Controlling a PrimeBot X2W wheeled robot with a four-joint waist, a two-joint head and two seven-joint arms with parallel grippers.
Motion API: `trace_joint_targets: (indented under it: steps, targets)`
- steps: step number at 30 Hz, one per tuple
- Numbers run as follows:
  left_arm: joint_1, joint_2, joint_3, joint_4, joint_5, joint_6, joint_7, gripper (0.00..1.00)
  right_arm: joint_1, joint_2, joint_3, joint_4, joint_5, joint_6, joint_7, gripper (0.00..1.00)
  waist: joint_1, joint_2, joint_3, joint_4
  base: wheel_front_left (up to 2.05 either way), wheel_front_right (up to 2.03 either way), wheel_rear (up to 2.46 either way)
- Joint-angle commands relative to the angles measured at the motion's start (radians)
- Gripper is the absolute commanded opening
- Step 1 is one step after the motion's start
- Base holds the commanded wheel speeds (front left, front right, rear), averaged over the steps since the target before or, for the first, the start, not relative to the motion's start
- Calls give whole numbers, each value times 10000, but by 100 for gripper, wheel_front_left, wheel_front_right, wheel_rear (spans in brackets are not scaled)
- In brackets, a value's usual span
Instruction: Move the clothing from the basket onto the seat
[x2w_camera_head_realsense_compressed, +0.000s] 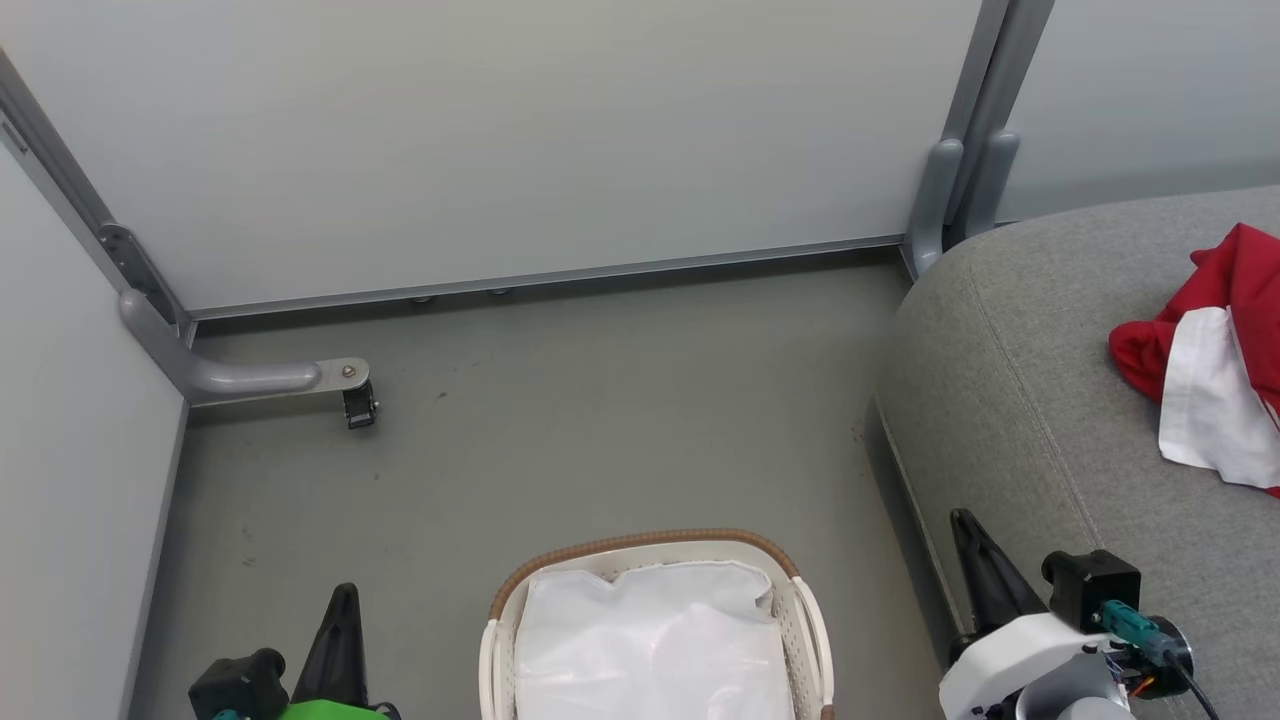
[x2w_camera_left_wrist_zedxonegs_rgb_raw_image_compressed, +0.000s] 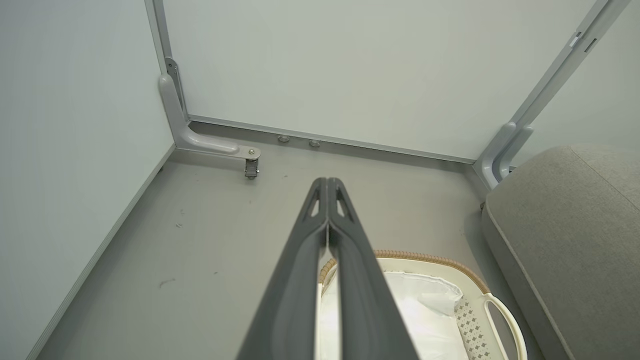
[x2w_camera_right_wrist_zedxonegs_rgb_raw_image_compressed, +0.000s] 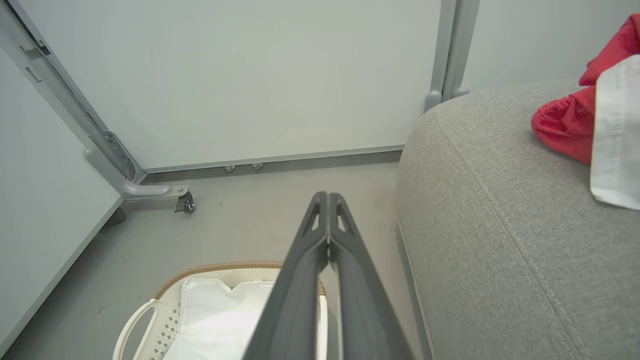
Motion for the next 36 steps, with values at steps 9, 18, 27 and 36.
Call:
trace_joint_targets:
  steps: [9, 18, 27, 36]
  targets:
    - [-260, 24, 232, -330, -1809, -6, 503, 0, -175, -38, -291, -318, 1982, -1, 504, 0, 1, 0, -4, -45, 0, 0, 0]
    - [-429, 28, 391, -482, -3229, -11, 903, 0, -206, -48, -483, -459, 3528, -2, 900, 0, 1, 0, -7, -87, 0, 0, 0]
    - [-569, 31, 534, -611, -4478, -16, 1260, 0, -240, -57, -655, -575, 4887, -3, 1252, 0, 1, 0, -11, -128, 0, 0, 0]
    - [-708, 35, 664, -729, -5649, -21, 1592, 0, -275, -66, -818, -685, 6155, -4, 1587, 0, 1, 0, -15, -170, 0, 0, 0]
